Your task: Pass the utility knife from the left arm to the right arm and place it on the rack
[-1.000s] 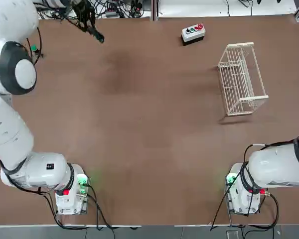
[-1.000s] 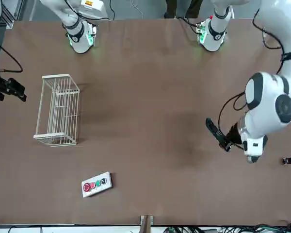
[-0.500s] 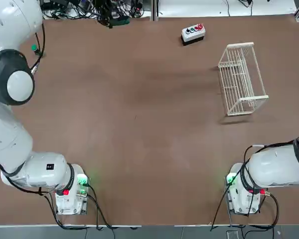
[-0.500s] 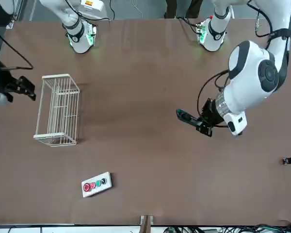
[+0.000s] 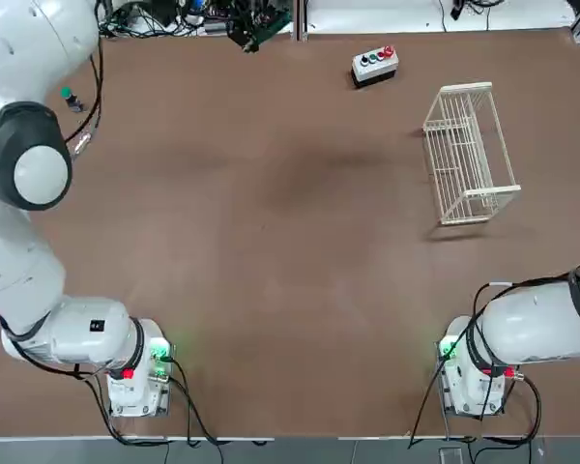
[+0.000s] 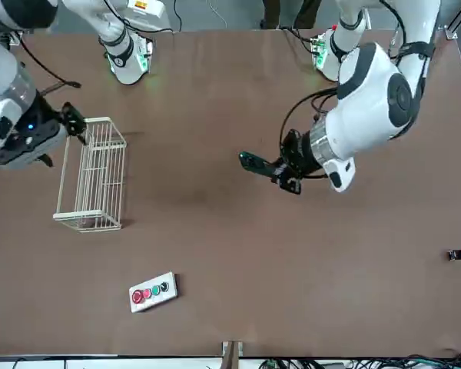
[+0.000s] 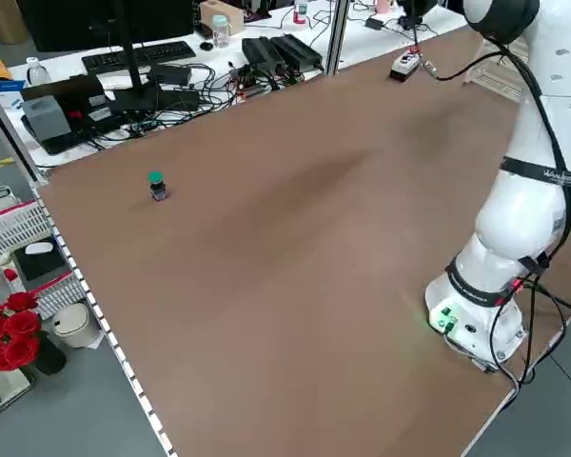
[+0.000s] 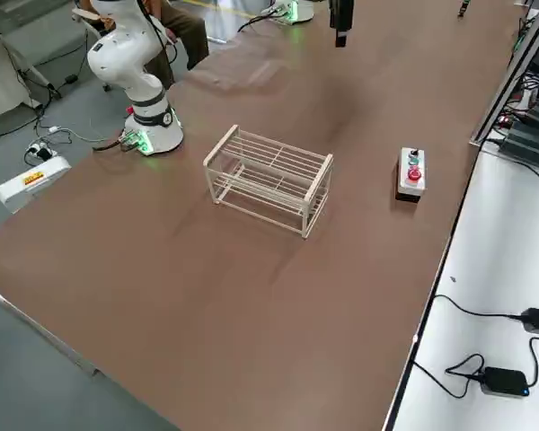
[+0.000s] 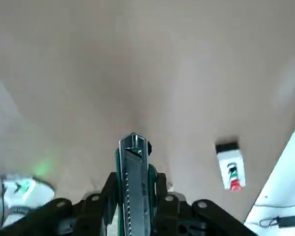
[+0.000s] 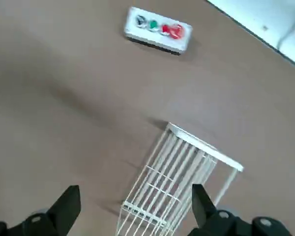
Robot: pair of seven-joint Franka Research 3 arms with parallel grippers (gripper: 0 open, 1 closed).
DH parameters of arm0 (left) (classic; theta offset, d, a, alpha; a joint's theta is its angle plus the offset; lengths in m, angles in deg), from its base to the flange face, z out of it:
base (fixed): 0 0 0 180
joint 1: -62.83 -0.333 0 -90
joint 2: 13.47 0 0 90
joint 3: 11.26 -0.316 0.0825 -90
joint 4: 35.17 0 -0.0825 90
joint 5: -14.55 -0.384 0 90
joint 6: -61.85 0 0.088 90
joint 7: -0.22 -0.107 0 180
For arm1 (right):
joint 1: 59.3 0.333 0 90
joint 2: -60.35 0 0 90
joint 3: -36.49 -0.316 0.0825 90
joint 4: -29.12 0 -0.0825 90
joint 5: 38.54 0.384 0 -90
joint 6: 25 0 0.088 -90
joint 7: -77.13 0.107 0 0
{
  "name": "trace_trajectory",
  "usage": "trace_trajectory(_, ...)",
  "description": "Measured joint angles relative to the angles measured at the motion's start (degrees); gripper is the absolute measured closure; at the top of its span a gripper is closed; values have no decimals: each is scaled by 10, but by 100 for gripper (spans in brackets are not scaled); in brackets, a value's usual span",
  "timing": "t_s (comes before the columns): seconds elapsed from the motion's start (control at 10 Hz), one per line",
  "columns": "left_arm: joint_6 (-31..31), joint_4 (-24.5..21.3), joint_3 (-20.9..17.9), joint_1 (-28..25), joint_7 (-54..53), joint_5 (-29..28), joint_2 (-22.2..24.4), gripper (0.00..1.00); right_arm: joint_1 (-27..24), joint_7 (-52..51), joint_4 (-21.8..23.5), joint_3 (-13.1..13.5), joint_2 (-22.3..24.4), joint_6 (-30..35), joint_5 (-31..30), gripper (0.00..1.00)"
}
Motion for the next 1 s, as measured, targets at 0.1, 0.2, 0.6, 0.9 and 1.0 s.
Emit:
trace_trajectory(0.1, -12, 4, 1, 9, 5, 14, -6, 66, 2, -17, -5, -25, 1, -1, 1, 0)
trace_trajectory(0.2, -25, 6, 1, 18, 7, 17, -12, 66, 4, -26, -12, -48, 1, -1, 13, 0)
trace_trajectory(0.6, -34, 13, 2, 36, 7, 17, -23, 66, 10, -36, -26, -106, 1, -41, 85, 0)
trace_trajectory(0.9, -34, 14, 2, 54, 6, 17, -24, 66, 23, -32, -49, -161, -37, -61, 25, 0)
trace_trajectory(1.0, -34, 14, 2, 57, 6, 17, -25, 66, 34, -31, -72, -171, -61, -62, 2, 0)
